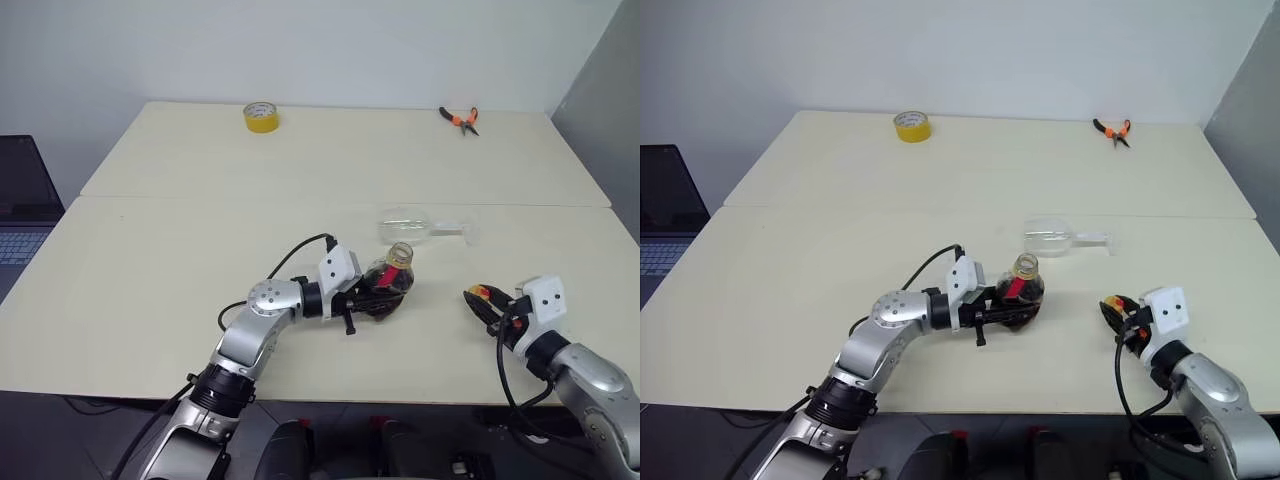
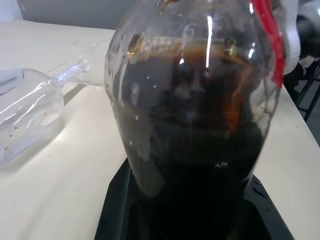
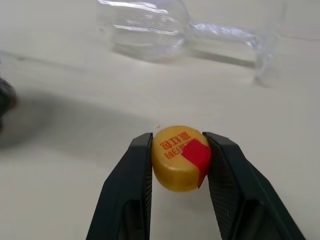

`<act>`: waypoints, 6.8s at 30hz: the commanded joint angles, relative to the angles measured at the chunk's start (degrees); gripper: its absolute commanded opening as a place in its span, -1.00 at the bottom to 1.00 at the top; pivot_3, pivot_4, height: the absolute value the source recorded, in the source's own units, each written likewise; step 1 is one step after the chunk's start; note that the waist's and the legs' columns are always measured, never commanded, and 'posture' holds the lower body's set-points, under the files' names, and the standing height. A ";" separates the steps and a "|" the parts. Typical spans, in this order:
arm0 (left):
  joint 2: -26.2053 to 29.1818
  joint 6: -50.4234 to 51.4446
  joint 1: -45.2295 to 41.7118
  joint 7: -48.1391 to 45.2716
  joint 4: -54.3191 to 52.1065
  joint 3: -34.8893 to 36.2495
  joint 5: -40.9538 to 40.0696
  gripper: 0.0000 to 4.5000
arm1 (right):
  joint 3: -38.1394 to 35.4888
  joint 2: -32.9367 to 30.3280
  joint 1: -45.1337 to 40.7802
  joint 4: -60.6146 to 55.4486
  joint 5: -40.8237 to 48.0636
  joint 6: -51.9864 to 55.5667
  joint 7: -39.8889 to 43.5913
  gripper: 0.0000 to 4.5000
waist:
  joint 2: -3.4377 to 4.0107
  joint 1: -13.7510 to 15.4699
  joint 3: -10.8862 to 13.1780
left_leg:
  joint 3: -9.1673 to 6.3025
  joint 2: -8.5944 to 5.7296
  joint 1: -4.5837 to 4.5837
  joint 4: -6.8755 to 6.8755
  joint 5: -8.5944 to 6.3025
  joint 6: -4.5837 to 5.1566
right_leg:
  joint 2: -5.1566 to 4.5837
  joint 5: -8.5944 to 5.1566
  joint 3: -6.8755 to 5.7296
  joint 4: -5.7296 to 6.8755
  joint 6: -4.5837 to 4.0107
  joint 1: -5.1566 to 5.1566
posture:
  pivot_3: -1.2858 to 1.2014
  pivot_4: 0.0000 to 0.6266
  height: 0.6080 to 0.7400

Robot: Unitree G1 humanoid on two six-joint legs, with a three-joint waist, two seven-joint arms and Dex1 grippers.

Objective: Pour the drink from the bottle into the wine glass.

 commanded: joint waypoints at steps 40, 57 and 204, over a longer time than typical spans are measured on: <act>0.63 -14.76 -5.96 32.32 20.65 23.67 4.74 -0.60 | 16.89 0.31 -24.33 -14.51 -1.99 8.49 12.14 1.00 | -0.10 0.72 0.05 | -0.14 -0.11 -0.06 0.12 0.01 -0.01 | -0.18 0.02 -0.23 0.02 0.00 0.02 | 0.03 -0.52 1.00; 0.91 -28.73 -16.62 43.56 46.90 27.34 7.04 -0.45 | 21.98 4.79 -32.02 -10.86 -4.13 9.07 13.02 1.00 | -0.14 0.38 0.06 | -0.13 -0.09 -0.08 0.10 0.01 -0.02 | -0.19 0.02 -0.25 0.11 -0.01 -0.08 | 0.03 -0.52 1.00; 31.06 11.30 10.29 -10.03 -18.47 24.88 -22.74 1.00 | 14.60 24.38 -41.26 57.62 -16.83 -41.27 16.94 -0.94 | 0.03 -1.29 0.17 | 0.03 -0.01 0.11 0.02 0.01 -0.02 | -0.16 -0.02 -0.03 0.36 -0.10 -0.11 | 0.03 -0.52 1.00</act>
